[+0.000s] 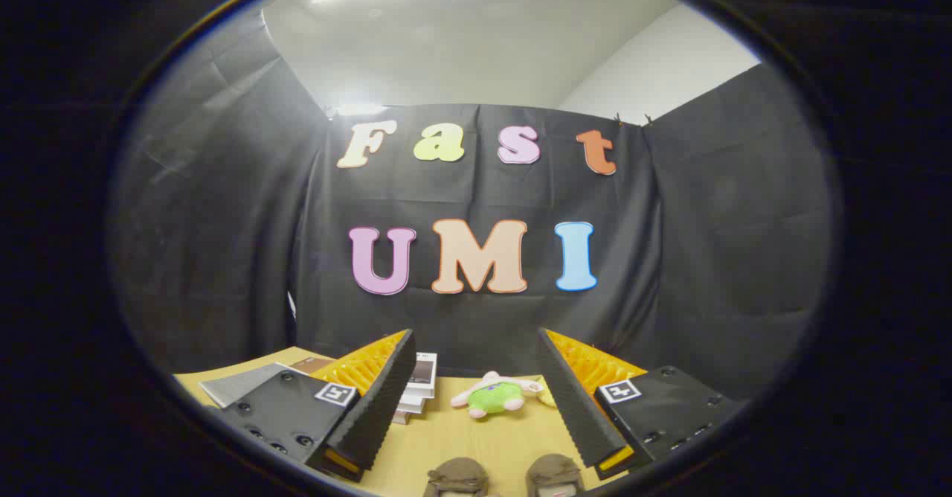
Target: Open the storage box then place both shoes into the box .Put the left shoe in first, then the right shoe, with the right side of both shoes facing outward in a uniform manner.
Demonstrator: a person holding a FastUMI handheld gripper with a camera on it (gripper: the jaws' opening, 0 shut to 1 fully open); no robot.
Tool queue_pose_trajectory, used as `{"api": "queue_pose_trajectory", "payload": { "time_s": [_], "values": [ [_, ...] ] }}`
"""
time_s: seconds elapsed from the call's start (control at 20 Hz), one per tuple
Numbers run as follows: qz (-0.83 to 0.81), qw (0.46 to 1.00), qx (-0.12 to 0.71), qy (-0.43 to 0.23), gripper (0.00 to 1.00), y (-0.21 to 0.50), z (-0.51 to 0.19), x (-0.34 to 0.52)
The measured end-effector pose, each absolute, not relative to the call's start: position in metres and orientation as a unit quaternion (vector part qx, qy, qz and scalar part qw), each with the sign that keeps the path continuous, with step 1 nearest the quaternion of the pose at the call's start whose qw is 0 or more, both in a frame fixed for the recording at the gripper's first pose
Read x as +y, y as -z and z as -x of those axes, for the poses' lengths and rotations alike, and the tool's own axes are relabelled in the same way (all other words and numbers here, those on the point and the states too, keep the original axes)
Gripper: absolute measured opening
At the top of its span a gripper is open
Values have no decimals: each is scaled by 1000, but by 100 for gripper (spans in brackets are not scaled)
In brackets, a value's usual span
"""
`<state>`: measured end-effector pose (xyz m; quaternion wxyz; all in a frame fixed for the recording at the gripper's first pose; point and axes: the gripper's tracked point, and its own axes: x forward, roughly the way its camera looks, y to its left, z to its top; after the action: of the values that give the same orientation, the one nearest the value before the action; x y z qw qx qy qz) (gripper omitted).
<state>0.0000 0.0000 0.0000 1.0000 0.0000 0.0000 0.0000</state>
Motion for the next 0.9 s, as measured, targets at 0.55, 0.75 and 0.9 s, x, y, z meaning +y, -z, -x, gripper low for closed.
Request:
{"api": "queue_pose_trajectory", "payload": {
  "time_s": [0.55, 0.75, 0.9],
  "values": [
    [-16, 1000, -1, -1, 100, -1, -4, 3],
    [-12, 1000, 2, -9, 100, 1, -6, 10],
    [-26, 999, 19, -26, 100, 11, -7, 26]
  ]
}}
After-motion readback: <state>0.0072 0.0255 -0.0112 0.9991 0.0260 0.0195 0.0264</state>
